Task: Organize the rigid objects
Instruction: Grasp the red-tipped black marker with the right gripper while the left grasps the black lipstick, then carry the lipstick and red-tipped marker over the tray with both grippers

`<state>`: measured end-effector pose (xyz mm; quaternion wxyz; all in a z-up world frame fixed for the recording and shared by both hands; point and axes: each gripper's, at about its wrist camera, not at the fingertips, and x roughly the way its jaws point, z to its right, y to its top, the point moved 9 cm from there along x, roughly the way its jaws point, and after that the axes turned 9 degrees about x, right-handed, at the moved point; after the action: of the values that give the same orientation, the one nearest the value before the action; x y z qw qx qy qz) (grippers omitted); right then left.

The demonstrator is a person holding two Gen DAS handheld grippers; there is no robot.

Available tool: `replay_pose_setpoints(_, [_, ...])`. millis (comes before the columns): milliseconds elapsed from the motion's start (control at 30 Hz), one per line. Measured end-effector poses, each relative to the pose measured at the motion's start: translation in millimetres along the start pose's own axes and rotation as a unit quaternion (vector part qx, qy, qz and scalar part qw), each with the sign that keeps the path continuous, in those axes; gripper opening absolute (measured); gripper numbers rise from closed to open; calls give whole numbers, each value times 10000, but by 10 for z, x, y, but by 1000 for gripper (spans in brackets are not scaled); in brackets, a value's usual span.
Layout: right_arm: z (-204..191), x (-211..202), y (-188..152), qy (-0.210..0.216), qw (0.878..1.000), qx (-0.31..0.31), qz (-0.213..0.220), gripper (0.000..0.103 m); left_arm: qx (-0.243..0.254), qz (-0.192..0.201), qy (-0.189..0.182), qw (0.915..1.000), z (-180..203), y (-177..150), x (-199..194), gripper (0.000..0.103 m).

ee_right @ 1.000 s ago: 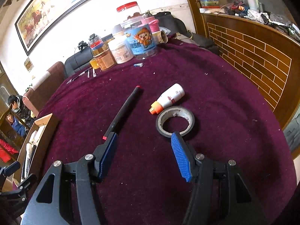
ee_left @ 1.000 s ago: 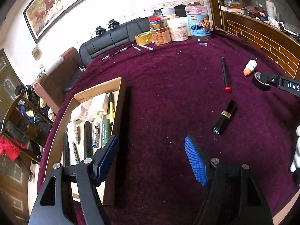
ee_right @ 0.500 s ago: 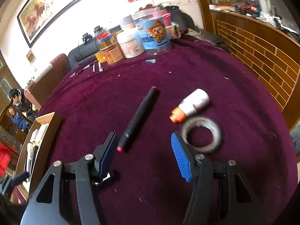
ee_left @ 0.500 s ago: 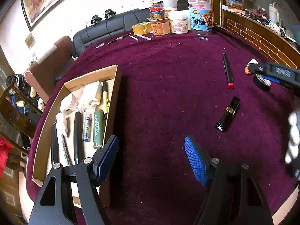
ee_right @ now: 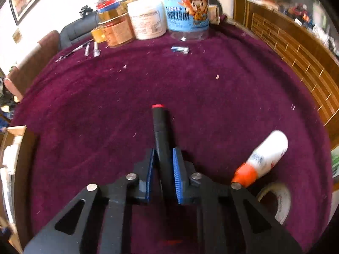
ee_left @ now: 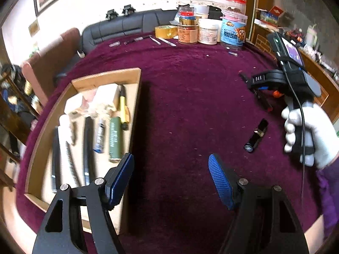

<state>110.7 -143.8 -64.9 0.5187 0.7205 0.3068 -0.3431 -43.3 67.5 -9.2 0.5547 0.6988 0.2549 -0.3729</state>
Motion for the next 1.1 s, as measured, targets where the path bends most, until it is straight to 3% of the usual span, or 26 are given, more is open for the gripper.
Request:
replay_pose_setpoints(133, [115,-177,-237,361,9990,76,-238,12,-106,-195,-560,9982,163,-11,113,67])
replay_pose_setpoints(267, [293,-402,-529,724,9961,230,-439,12,258,-190,-857,9958,490,55,186,67])
replay_pose_setpoints(400, [439,-596,-753,910,9941,335,-482,12,924,36,-697,9933,849,230,294,67])
replay_pose_setpoints(567, [497,-708,-894,989,9933,368,-475,12,1719,138,-382,9843,1193,401,566,66])
replay_pose_setpoints(600, [500,-718,-903,968,9937,349,-454,12,1896,64,-437,9809,1291,372,638,58])
replay_pose_setpoints(633, [496,-723,-914,951,9940,335,-434,12,1888,205,-547,9803,1328,372,616,48])
replay_pose_setpoints(667, [482,-719,-915,923,9945,304,-404,12,1884,140,-747,9792,1373,357,615,26])
replay_pose_setpoints(700, [473,-720,-919,903,9948,275,-374,12,1782,61,-975,9791,1389,347,588,14])
replay_pose_setpoints(867, [473,-774,-957,1016,9936,383,-301,12,1426,104,-1316,9809,1237,353,378,14])
replay_pose_setpoints(1100, [245,-1056,-927,1409,9892,404,-82,12,437,608,-1726,9821,562,343,-203,14])
